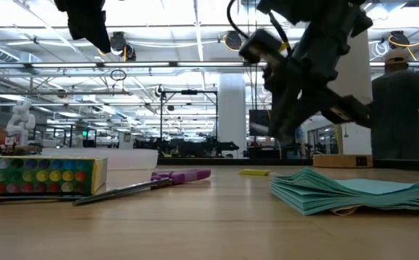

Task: Pack school essentials
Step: Put the black pen into the supply box

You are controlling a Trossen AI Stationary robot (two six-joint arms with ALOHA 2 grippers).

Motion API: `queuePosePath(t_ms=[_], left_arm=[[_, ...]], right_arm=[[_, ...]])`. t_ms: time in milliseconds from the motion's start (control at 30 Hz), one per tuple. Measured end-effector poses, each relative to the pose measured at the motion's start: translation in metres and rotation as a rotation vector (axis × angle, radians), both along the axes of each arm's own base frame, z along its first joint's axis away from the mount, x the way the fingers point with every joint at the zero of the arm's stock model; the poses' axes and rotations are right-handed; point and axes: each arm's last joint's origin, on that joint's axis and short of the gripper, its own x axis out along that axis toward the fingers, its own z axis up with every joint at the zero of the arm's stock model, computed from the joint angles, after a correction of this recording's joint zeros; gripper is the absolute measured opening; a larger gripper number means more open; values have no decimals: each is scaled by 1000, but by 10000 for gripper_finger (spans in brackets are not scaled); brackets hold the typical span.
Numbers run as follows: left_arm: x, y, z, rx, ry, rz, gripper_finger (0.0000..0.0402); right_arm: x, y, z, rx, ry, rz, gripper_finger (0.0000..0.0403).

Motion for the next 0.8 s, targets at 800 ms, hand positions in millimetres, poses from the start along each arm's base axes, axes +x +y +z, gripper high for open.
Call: queuePosePath(t_ms=[800], left_arm=[[36, 21, 32, -64, -471, -4, 217]], right_arm=[[-26, -40, 70, -406, -298, 423, 41]])
